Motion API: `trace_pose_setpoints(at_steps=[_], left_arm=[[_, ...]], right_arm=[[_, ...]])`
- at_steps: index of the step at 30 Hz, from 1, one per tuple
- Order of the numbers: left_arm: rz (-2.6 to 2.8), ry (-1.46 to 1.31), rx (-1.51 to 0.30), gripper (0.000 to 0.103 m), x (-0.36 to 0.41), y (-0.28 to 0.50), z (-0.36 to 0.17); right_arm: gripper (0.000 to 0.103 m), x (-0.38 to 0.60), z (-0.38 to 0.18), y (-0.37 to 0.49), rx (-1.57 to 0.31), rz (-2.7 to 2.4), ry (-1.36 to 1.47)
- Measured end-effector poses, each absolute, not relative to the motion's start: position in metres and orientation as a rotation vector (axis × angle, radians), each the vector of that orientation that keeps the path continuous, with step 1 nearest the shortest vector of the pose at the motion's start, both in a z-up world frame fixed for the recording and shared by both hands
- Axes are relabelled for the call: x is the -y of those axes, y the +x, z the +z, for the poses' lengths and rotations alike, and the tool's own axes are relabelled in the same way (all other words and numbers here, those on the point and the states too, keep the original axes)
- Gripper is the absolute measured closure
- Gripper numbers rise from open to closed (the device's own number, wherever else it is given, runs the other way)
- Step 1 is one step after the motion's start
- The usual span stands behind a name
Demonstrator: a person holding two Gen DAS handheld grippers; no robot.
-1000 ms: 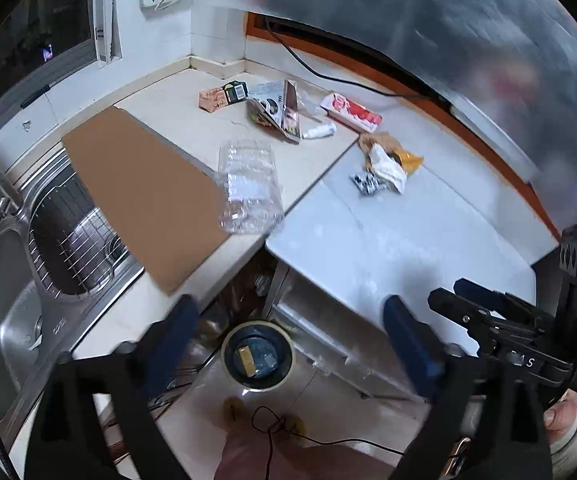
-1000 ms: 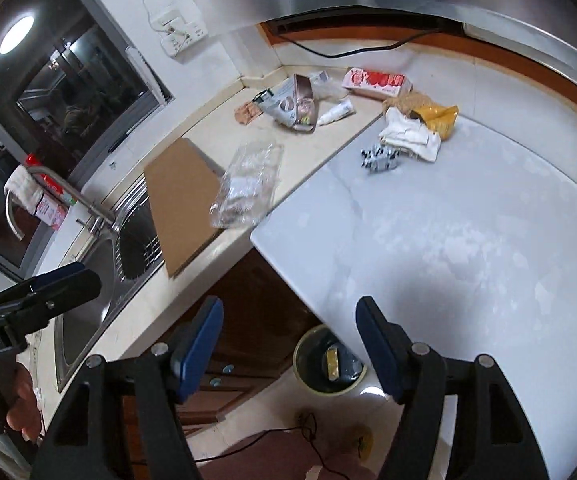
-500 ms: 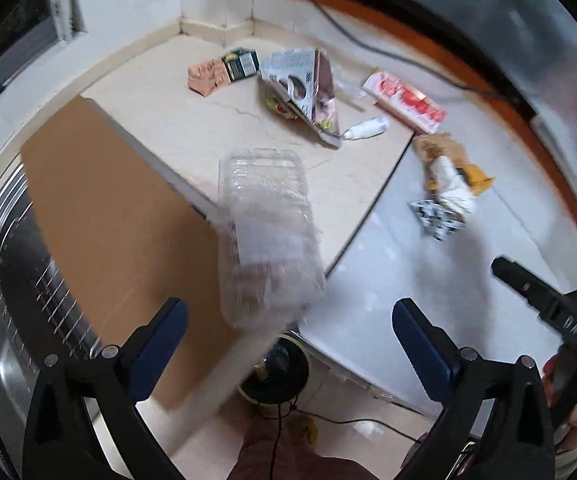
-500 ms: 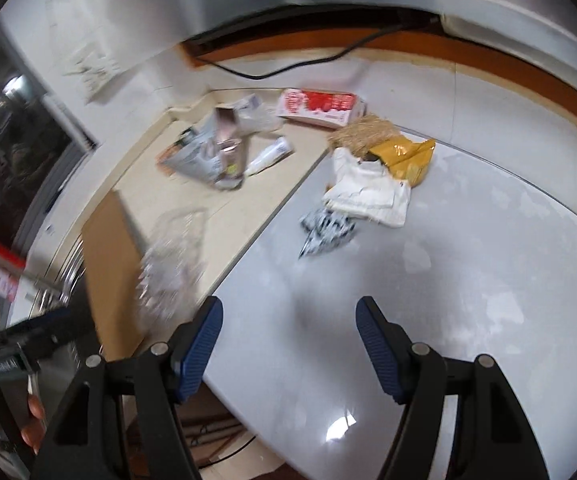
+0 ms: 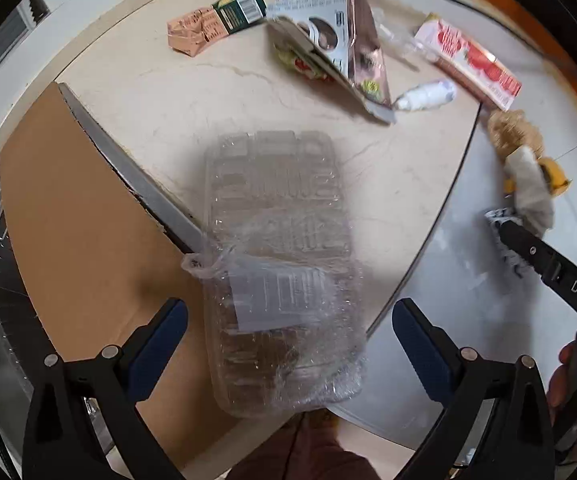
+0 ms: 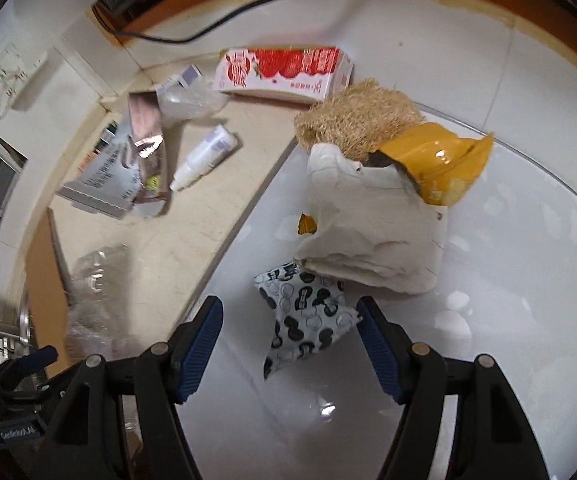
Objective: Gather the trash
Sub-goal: 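Grasp the clear plastic tray with the left tool while the right tool grasps the patterned wrapper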
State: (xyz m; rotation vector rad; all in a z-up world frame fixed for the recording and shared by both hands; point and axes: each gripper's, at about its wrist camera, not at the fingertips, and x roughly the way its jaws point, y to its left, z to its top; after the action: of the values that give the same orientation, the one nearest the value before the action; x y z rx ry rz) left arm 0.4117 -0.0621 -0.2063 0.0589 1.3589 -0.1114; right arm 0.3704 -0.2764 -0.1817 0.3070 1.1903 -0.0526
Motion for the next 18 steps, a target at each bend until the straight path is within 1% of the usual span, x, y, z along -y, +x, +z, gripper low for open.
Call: trace_pose_setpoints(at_steps=[2,3,5,7,10,18], left_arm=[[-0.095,0.076,-1.376,0.002,0.065,0.414,-0.214],[-0.089,0.079,-1.383,0.002,0.065,0.415,-0.216],[-0.077,0.09,-1.396,0.002,0.066,0.416,-0.223],[-0.057,0.114,-1.404,0.002,0.067,0.416,-0.229],[-0.051,0.098,-1.424,0.015,0.065,0.416,-0.235],[-0.029,0.07,-1.392,0.017,0.055,0.412,-0.232]], right_arm=[[0.037,0.276,-0.187,0.373,-1.2,-0.068,0.287],[0.042,0.276,-0.189,0.374,-1.207,-0.071,0.283],[0.047,0.274,-0.188,0.374,-1.195,-0.076,0.26],[0.062,0.271,-0.189,0.376,-1.189,-0.089,0.222],[0.062,0.273,-0.188,0.373,-1.176,-0.085,0.232],[0.064,0.273,-0.184,0.351,-1.169,-0.053,0.255]])
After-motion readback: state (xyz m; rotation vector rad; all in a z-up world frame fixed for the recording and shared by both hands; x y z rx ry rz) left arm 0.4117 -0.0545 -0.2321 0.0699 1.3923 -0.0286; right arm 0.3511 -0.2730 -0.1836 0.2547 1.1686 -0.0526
